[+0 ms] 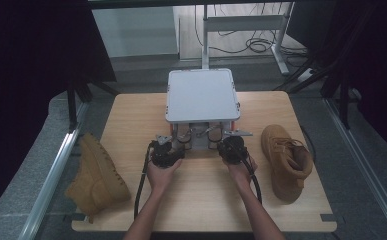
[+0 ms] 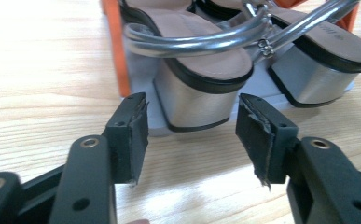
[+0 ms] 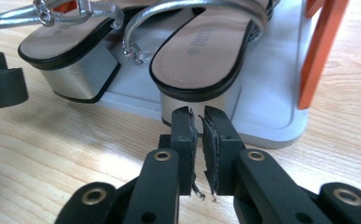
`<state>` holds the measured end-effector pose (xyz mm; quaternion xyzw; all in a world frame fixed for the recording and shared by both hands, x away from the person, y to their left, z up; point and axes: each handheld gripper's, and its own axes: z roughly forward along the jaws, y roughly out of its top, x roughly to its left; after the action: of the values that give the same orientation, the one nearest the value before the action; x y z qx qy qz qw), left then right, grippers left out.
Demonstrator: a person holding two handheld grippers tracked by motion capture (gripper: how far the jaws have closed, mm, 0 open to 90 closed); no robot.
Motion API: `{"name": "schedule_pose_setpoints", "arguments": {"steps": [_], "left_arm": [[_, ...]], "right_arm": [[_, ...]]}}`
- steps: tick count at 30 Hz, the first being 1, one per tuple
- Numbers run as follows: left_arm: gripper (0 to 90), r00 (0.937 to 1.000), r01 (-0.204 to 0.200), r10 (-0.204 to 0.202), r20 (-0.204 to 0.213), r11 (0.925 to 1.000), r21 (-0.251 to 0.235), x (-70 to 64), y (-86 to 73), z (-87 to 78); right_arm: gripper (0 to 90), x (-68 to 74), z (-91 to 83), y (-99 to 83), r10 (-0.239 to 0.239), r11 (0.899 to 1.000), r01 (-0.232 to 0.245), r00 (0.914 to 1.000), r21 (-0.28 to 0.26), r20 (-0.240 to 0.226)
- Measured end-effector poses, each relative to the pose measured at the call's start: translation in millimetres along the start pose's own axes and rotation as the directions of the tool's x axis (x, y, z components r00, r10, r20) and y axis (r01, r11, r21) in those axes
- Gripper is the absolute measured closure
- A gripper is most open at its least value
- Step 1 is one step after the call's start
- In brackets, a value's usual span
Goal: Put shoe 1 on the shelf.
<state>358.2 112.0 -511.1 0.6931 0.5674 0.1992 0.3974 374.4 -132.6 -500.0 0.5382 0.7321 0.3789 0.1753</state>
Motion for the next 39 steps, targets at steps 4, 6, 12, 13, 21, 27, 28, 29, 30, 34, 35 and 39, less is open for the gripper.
{"name": "schedule_pose_setpoints", "arguments": {"steps": [4,6,12,13,21,27,28,29,30,34,35,39], "left_arm": [[56.0,0.9992,0.017,-0.017,-0.036,0.9999,0.003,7.3,-1.2,-3.7],[59.5,0.9987,0.035,-0.034,-0.037,0.9993,0.010,11.3,-1.6,-4.1],[77.2,0.9979,0.053,-0.052,-0.040,0.9983,0.024,19.2,-1.8,-3.5],[78.1,0.9975,0.056,-0.055,-0.045,0.9982,0.023,20.0,-1.6,-3.2],[89.7,0.9978,0.064,-0.063,-0.020,0.9972,0.039,23.9,3.1,-0.1],[90.0,0.9980,0.063,-0.064,0.000,0.9965,0.055,20.9,4.3,5.4],[90.0,0.9982,0.060,-0.060,0.001,0.9967,0.055,20.5,4.4,6.3],[90.0,0.9981,0.061,-0.061,0.002,0.9966,0.056,19.9,4.2,7.3],[90.0,0.9980,0.062,-0.063,0.005,0.9963,0.059,19.4,3.9,8.4],[89.9,0.9978,0.064,-0.065,0.014,0.9956,0.068,17.3,2.9,12.6],[89.9,0.9976,0.066,-0.067,0.017,0.9954,0.069,16.5,3.0,13.4],[89.9,0.9977,0.059,-0.061,0.028,0.9958,0.070,11.6,5.5,16.1]], "right_arm": [[85.9,-6.0,-5.6,0.6,0.007,1.000,-0.007,1.0000,-0.010,0.005],[87.2,-8.8,-6.8,0.6,0.009,1.000,-0.009,0.9999,-0.014,0.009],[88.8,-16.0,-6.9,0.3,0.022,1.000,-0.021,0.9995,-0.014,0.023],[88.8,-16.9,-6.6,0.2,0.023,1.000,-0.023,0.9994,-0.014,0.025],[89.0,-23.4,-4.4,0.7,0.034,0.999,-0.033,0.9983,-0.020,0.048],[89.0,-26.2,1.1,0.8,0.040,0.999,-0.039,0.9978,-0.021,0.053],[89.1,-25.7,2.2,0.8,0.042,0.999,-0.041,0.9977,-0.019,0.053],[89.1,-25.5,3.5,0.5,0.037,0.999,-0.036,0.9978,-0.020,0.055],[89.1,-25.3,4.5,0.4,0.036,0.999,-0.035,0.9979,-0.017,0.053],[89.1,-23.3,9.3,-0.6,0.037,0.999,-0.037,0.9979,-0.012,0.052],[89.0,-22.9,10.3,-0.8,0.036,0.999,-0.036,0.9980,-0.010,0.052],[89.1,-21.0,13.3,-0.9,0.032,0.999,-0.032,0.9979,-0.009,0.055]]}}
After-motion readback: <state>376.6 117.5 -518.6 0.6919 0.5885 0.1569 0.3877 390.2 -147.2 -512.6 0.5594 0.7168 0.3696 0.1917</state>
